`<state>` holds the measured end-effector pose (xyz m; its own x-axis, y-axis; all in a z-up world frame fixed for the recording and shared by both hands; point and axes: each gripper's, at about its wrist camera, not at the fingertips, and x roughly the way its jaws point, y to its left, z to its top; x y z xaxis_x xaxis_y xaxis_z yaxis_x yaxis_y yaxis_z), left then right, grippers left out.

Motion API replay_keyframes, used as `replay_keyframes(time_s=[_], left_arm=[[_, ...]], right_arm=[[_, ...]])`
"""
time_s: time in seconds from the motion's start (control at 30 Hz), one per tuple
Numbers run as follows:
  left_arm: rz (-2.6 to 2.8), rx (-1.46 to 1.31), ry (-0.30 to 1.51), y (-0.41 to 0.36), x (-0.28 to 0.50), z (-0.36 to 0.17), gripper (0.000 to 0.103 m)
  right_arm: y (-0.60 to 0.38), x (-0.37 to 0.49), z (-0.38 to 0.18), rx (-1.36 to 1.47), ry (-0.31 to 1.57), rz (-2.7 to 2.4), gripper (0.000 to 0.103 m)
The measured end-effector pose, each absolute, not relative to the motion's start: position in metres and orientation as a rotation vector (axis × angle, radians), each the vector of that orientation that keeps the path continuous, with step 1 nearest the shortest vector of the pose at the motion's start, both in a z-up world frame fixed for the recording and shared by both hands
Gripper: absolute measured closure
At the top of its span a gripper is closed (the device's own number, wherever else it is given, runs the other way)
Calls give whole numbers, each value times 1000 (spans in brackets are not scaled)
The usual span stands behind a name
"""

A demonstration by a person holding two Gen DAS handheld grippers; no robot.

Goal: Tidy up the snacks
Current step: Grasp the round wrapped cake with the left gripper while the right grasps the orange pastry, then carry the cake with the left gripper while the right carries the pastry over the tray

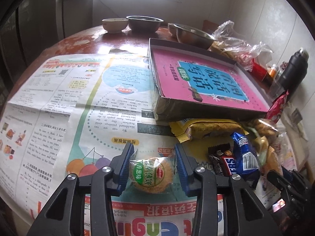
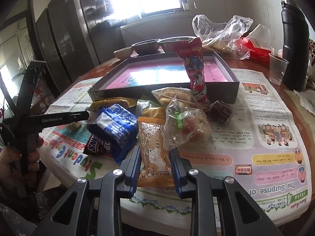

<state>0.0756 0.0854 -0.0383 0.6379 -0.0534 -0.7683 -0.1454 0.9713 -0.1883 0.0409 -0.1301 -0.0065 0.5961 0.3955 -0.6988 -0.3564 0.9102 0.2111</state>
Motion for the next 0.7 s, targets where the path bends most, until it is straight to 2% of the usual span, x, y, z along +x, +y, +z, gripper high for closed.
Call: replay_keyframes(time_s=[0.17,0.7], left_arm=[[49,-253,880,87,72,-37,65],[21,-260,815,84,71,-3,65]], right_arm=[[-128,40,0,60,802,451,74],[-118,49,21,85,740,491,74]])
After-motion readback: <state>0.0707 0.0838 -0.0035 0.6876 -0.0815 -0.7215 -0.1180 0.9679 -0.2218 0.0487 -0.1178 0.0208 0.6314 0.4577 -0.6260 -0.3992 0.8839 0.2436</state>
